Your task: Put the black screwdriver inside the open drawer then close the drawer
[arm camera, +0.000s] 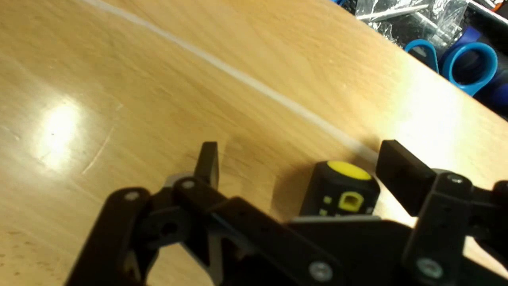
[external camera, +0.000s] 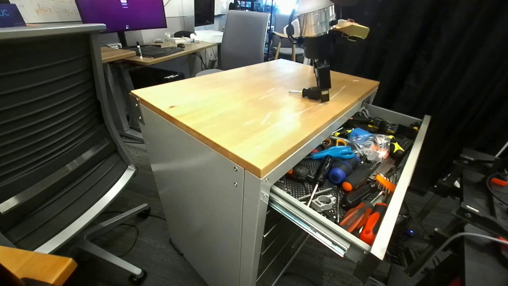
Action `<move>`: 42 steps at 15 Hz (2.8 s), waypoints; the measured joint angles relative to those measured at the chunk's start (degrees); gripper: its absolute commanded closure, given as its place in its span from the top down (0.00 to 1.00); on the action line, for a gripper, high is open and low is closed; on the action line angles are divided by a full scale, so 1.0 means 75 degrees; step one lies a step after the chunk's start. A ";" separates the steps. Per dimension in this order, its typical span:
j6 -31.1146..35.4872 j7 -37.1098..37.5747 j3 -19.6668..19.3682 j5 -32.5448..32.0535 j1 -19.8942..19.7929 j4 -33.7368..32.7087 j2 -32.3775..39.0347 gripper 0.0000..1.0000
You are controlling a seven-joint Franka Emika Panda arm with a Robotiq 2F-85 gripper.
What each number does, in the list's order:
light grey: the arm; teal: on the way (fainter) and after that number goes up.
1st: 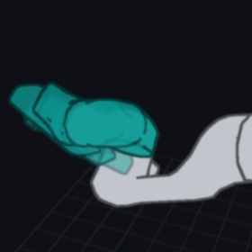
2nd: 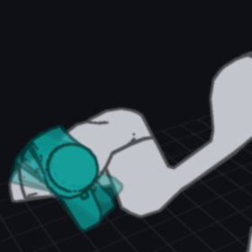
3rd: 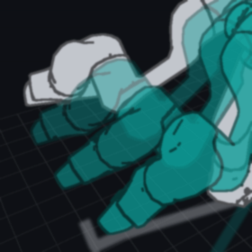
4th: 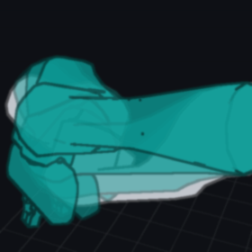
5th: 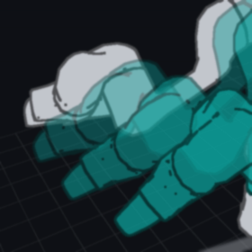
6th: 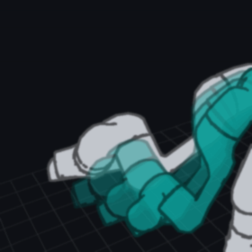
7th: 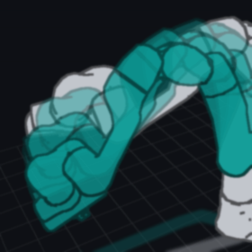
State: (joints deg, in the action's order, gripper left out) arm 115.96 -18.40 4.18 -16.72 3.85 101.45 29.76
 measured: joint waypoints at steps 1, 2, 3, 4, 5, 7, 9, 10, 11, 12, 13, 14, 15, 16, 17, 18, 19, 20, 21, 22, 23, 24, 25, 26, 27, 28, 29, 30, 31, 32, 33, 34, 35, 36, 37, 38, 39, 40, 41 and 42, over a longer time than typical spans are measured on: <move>-0.0022 0.0000 0.0016 0.0036 0.0007 -0.0078 0.0050 1.00; -0.0031 0.0001 0.0030 0.0066 0.0015 -0.0135 0.0081 0.75; -0.0034 0.0004 0.0045 0.0096 0.0021 -0.0181 0.0096 0.73; -0.0034 0.0020 0.0055 0.0110 0.0033 -0.0213 0.0099 0.66; -0.0034 0.0057 0.0057 0.0116 0.0055 -0.0239 0.0099 0.56; -0.0034 0.0153 0.0058 0.0117 0.0102 -0.0263 0.0099 0.40; -0.0112 0.0194 0.0066 0.0148 0.0155 -0.0264 0.0078 0.26; -0.0198 0.0196 0.0069 0.0159 0.0183 -0.0264 0.0068 0.19; -0.0280 0.0195 0.0072 0.0160 0.0209 -0.0264 0.0066 0.12; -0.0361 0.0186 0.0072 0.0132 0.0235 -0.0264 0.0060 0.12; -0.0549 0.0179 0.0070 -0.0038 0.0263 -0.0258 0.0060 0.11; -0.0794 0.0179 0.0058 -0.0267 0.0302 -0.0234 0.0058 0.11; -0.1052 0.0142 0.0051 -0.0471 0.0331 -0.0187 0.0047 0.11; -0.1279 0.0021 0.0051 -0.0638 0.0341 -0.0104 0.0024 0.10; -0.1431 -0.0111 0.0050 -0.0768 0.0340 0.0005 -0.0014 0.10; -0.1490 -0.0271 0.0050 -0.0868 0.0333 0.0140 -0.0071 0.10; -0.1500 -0.0458 0.0050 -0.0939 0.0325 0.0287 -0.0144 0.10; -0.1500 -0.0664 0.0052 -0.0989 0.0312 0.0462 -0.0233 0.11; -0.1498 -0.0881 0.0054 -0.1027 0.0290 0.0677 -0.0337 0.11; -0.1494 -0.1093 0.0057 -0.1056 0.0263 0.0880 -0.0455 0.10; -0.1479 -0.1293 0.0059 -0.1061 0.0229 0.1090 -0.0581 0.10; -0.1464 -0.1462 0.0064 -0.1061 0.0185 0.1339 -0.0706 0.10; -0.1443 -0.1603 0.0064 -0.1061 0.0136 0.1589 -0.0819 0.10; -0.1406 -0.1726 0.0065 -0.1061 0.0075 0.1869 -0.0918 0.10; -0.1340 -0.1834 0.0067 -0.1061 0.0019 0.2129 -0.0997 0.10; -0.1235 -0.1902 0.0067 -0.1061 -0.0028 0.2377 -0.1046 0.11; -0.1118 -0.1935 0.0067 -0.1061 -0.0062 0.2595 -0.1079 0.52; -0.0986 -0.1938 0.0067 -0.1061 -0.0081 0.2788 -0.1103 0.61; -0.0834 -0.1937 0.0067 -0.1061 -0.0090 0.2954 -0.1121 0.66; -0.0688 -0.1933 0.0068 -0.1061 -0.0090 0.3079 -0.1141 0.74; -0.0542 -0.1922 0.0069 -0.1061 -0.0090 0.3171 -0.1168 0.81; -0.0435 -0.1917 0.0069 -0.1061 -0.0090 0.3237 -0.1202 0.90; -0.0352 -0.1886 0.0067 -0.1061 -0.0093 0.3287 -0.1247 0.96; -0.0285 -0.1753 0.0059 -0.0972 -0.0118 0.3336 -0.1315 1.00; -0.0262 -0.1575 0.0046 -0.0796 -0.0176 0.3386 -0.1413 1.00; -0.0261 -0.1386 0.0017 -0.0647 -0.0256 0.3452 -0.1534 1.00; -0.0261 -0.1198 -0.0043 -0.0550 -0.0346 0.3545 -0.1672 1.00; -0.0262 -0.0997 -0.0134 -0.0507 -0.0445 0.3669 -0.1813 1.00; -0.0262 -0.0778 -0.0250 -0.0499 -0.0540 0.3814 -0.1939 1.00; -0.0262 -0.0558 -0.0375 -0.0496 -0.0638 0.3967 -0.2044 1.00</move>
State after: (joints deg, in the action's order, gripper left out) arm 113.99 -22.58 1.37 -20.44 -0.94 131.20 14.42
